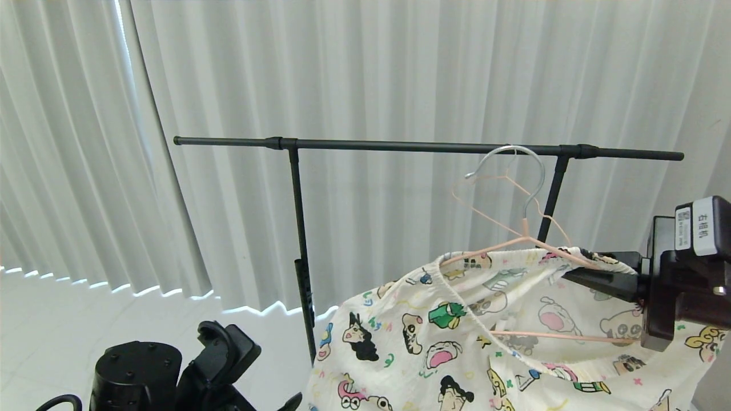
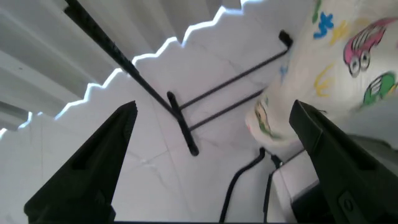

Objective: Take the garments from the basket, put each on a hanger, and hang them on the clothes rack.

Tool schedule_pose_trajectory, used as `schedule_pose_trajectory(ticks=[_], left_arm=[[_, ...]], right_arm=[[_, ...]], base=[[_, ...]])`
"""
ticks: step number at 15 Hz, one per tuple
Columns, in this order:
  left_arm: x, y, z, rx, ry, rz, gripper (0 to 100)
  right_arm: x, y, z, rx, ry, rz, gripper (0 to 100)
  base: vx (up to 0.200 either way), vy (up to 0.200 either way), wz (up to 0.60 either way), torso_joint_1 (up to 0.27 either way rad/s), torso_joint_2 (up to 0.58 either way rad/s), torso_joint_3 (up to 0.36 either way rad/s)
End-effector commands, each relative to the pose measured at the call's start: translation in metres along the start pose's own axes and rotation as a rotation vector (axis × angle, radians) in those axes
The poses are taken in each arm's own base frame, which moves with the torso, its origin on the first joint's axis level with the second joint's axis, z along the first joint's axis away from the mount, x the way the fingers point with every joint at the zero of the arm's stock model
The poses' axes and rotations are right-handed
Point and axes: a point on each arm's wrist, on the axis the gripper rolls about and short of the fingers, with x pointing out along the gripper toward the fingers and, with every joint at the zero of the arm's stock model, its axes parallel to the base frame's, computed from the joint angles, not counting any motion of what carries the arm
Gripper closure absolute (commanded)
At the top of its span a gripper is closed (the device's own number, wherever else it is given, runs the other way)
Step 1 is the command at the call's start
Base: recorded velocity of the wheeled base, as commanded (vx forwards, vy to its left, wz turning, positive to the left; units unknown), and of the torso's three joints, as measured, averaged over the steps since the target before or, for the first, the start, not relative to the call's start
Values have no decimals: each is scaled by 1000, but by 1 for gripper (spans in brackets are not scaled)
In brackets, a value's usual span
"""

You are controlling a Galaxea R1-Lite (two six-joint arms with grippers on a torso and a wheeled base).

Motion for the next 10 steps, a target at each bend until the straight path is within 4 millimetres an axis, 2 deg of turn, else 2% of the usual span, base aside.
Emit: schedule_pose_trajectory(ticks=[1,5,8,10], left_arm=[[-1,2,3,-42,-39,15,0],[-1,17,17,-190,-136,237,0],[1,33,25,-270,-162,414,0],[-4,41,36,-287,-227,453,0]], right_arm=[[-5,-3,-19,52,73,-41,100],[-17,-5,-48,168,237,-177,100],[-18,-2,-58,310,419,-341,100],[-20,0,-64,381,551,-415,100]], base=[[0,0,0,0,0,0],[0,0,0,0,0,0],[0,0,0,0,0,0],[0,0,0,0,0,0]])
